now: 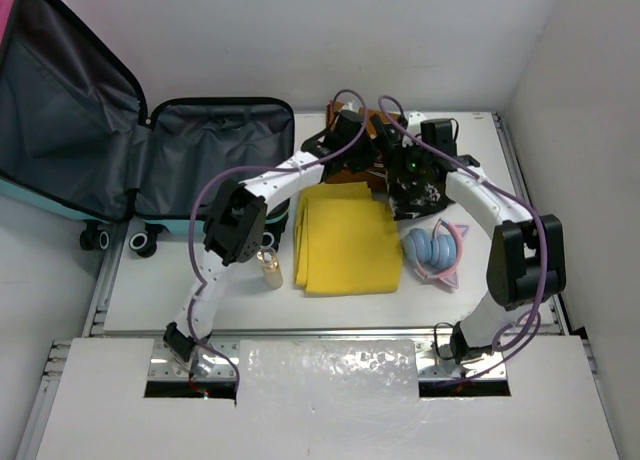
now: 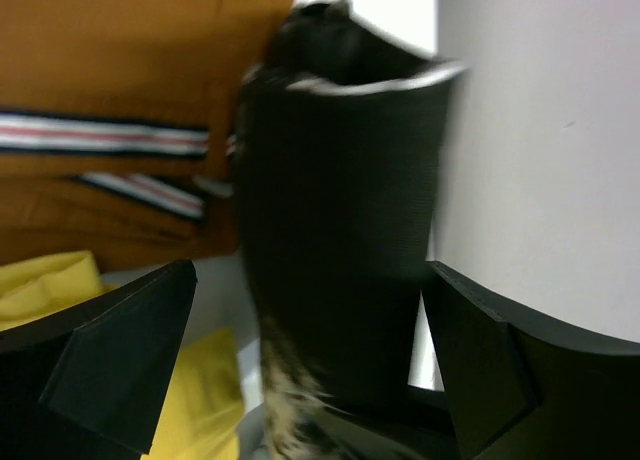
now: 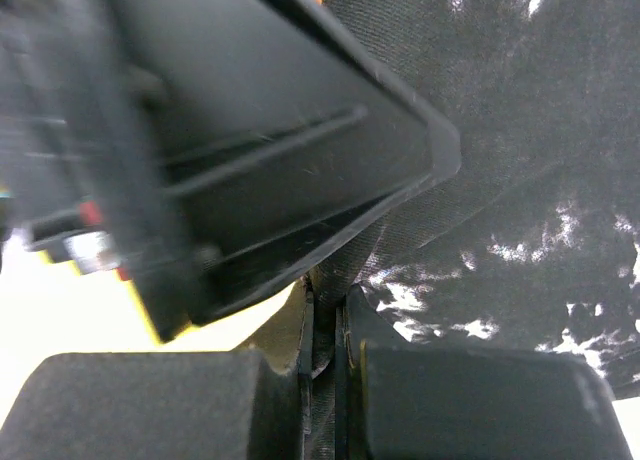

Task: Pack the luggage

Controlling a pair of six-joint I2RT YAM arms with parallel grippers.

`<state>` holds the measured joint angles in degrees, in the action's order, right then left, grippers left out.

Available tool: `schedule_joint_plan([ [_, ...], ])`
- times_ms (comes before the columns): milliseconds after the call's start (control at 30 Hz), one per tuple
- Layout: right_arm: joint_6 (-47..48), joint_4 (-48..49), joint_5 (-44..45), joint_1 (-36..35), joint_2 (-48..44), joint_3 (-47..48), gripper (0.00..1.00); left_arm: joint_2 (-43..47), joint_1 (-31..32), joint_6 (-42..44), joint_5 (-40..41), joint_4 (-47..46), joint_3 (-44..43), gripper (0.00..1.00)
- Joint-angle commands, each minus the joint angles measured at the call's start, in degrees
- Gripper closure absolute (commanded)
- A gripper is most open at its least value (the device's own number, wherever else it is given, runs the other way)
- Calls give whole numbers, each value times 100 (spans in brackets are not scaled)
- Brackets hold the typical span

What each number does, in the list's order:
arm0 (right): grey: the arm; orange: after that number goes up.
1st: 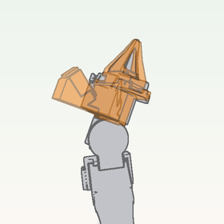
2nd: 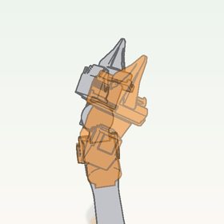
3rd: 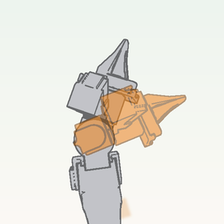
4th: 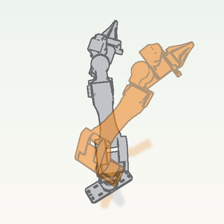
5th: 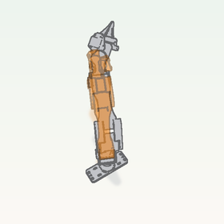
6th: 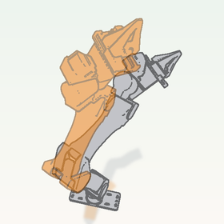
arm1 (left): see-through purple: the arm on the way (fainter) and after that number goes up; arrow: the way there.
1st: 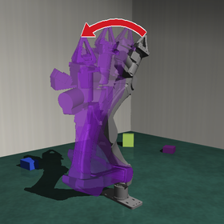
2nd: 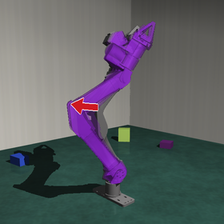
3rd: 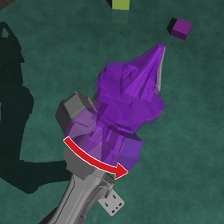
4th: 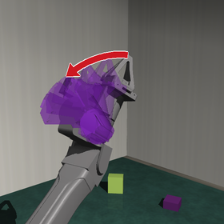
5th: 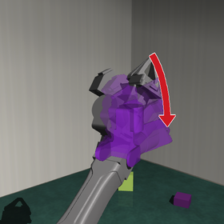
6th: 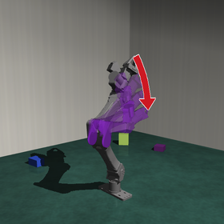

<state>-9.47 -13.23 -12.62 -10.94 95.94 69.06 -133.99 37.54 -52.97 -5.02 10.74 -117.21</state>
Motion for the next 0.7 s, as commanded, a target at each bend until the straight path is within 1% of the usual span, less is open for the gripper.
schedule_joint_plan([
  [0, 33, 848, -538, -110, -541, -128, 100, 75, 69, 94, -70, -194, 267, 6],
  [67, -37, 937, -688, -110, -594, -234, 100, 22, 69, 111, -175, -318, 181, 6],
  [133, -19, 1069, -881, -136, -655, -287, 100, -266, 104, 243, -386, -231, -301, 6],
  [167, -11, 1060, -995, -145, -647, -279, 100, -381, 122, 287, -421, -22, -520, 7],
  [200, 33, 1034, -1075, -145, -656, -253, 100, -556, 148, 339, -473, 41, -818, 11],
  [233, 68, 1025, -1137, -145, -673, -235, 100, -610, 175, 366, -535, 68, -856, 14],
  [333, 148, 989, -1181, -154, -691, -208, 100, -619, 192, 331, -641, -125, -646, 24],
  [367, 148, 998, -1207, -145, -717, -200, 100, -645, 192, 331, -676, -203, -585, 29],
  [433, 113, 1016, -1190, -154, -735, -217, 98, -672, 210, 349, -755, -239, -593, 59],
  [467, 78, 998, -1138, -145, -752, -209, 96, -654, 210, 384, -755, -178, -619, 87],
  [500, 51, 972, -1085, -145, -761, -208, 90, -628, 210, 454, -694, -160, -628, 96],
  [533, 34, 937, -1067, -145, -778, -208, 79, -558, 210, 524, -615, -99, -619, 100],
  [567, 16, 928, -1058, -145, -874, -235, 38, -392, 201, 620, -528, -38, -619, 100],
  [600, 25, 937, -1041, -145, -954, -278, 3, -286, 192, 847, -370, -37, -610, 100],
  [667, -28, 841, -910, -145, -1164, -366, 1, 29, 149, 1103, -359, -186, -593, 100],
])
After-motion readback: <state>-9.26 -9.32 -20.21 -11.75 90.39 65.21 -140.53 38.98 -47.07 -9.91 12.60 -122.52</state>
